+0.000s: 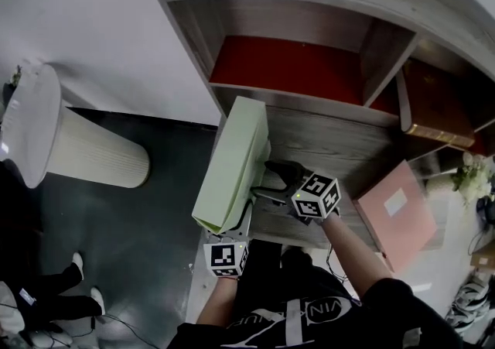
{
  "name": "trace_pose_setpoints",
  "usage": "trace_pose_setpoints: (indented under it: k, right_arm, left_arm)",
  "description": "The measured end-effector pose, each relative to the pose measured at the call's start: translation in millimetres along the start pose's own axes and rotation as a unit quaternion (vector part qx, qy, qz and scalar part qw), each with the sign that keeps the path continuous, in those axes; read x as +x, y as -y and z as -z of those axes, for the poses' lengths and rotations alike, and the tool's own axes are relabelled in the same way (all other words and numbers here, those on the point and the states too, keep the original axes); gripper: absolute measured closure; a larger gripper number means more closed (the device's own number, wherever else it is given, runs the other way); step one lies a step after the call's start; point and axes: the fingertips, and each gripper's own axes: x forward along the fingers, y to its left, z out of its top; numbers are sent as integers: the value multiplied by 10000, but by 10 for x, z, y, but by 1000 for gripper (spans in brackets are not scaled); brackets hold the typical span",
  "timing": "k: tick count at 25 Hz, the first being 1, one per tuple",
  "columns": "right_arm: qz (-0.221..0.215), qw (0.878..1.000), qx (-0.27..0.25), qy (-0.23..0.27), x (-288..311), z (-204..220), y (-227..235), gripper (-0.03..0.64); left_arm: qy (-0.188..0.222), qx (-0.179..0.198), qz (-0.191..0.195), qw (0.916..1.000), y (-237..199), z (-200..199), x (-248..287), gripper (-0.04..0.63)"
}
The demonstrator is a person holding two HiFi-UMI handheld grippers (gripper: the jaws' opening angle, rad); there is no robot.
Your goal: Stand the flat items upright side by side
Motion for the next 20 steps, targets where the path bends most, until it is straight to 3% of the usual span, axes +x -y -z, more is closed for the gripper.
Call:
trace_pose_setpoints:
  k: [5,15,20]
  right_arm:
    - [385,9991,23,153,47,-105,139,281]
    - [722,9967,20,359,-158,-237,258,285]
    - [1065,9937,-78,347,-307,-143,353,295]
  left_arm:
    - [-86,70,-222,9997,-109,-47,203,301]
    - [-27,-202,-588,9981,-369,-150,603,305]
    - [0,-52,-656,9978,-465,-203,786,305]
